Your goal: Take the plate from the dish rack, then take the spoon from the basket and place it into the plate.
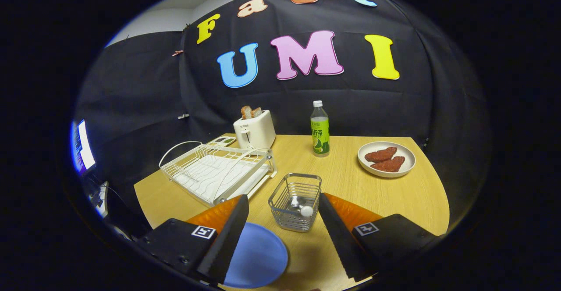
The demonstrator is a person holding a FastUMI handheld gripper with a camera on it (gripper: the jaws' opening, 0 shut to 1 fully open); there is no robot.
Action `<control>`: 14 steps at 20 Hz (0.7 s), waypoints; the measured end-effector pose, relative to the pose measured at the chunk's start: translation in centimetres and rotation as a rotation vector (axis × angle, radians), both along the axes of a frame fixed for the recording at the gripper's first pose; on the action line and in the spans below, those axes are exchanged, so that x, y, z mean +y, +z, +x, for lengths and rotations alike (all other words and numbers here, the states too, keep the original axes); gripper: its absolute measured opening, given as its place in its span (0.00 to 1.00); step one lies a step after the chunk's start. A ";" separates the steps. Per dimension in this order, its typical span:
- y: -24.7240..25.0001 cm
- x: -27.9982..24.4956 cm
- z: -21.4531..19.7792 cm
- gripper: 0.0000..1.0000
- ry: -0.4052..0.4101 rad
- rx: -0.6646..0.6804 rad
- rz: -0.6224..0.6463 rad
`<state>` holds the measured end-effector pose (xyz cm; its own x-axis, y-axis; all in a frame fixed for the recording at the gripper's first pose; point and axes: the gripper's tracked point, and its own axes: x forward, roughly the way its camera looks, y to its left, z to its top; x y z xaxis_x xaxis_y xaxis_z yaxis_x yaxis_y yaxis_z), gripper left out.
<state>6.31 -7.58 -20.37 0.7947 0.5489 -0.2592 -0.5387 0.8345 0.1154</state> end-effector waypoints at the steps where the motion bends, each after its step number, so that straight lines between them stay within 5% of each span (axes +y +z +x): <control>1: 0.0 0.2 0.5 0.98 -0.002 -0.008 0.004; 4: -1.1 0.8 1.7 0.97 0.003 -0.012 0.003; 14: -3.8 2.0 3.9 0.65 0.020 -0.058 -0.049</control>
<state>10.19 -5.58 -24.12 0.7979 0.5531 -0.2397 -0.5604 0.8271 0.0431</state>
